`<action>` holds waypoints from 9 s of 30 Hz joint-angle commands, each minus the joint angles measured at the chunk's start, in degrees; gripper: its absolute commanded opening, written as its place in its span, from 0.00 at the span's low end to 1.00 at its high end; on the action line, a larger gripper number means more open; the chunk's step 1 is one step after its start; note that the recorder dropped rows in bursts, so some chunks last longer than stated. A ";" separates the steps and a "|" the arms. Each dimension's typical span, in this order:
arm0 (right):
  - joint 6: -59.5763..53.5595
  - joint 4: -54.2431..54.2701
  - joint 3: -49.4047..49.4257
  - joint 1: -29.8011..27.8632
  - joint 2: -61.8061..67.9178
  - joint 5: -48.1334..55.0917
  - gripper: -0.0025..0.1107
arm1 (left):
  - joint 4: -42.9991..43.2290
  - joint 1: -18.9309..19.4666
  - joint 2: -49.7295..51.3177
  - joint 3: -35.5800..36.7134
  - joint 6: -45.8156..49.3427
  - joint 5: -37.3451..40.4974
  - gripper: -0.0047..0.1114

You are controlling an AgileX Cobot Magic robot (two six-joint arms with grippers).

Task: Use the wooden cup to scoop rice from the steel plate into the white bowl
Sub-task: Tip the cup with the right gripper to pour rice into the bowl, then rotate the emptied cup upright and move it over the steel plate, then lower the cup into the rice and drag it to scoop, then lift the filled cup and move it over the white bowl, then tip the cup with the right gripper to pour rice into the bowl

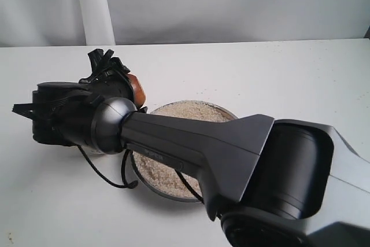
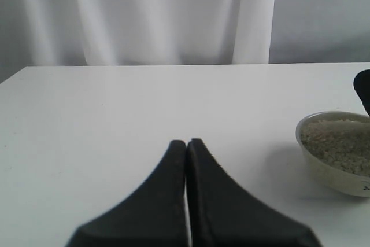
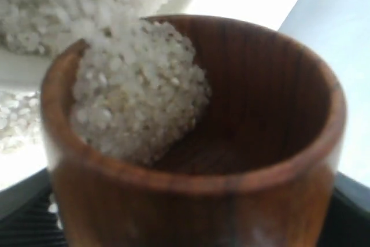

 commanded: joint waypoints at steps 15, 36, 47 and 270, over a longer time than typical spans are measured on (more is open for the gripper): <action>-3.62 -1.94 0.48 2.71 -2.18 0.48 0.02 | 0.02 -0.15 -0.14 0.09 -0.22 -0.33 0.04; -0.56 -14.73 9.54 2.05 -4.96 0.48 0.02 | 0.02 -0.15 -0.14 0.09 -0.22 -0.33 0.04; 1.28 -20.72 9.54 1.29 -5.01 0.48 0.02 | 0.02 -0.15 -0.14 0.09 -0.22 -0.33 0.04; 12.85 17.36 0.91 -7.90 -5.74 -11.58 0.02 | 0.02 -0.15 -0.14 0.09 -0.22 -0.33 0.04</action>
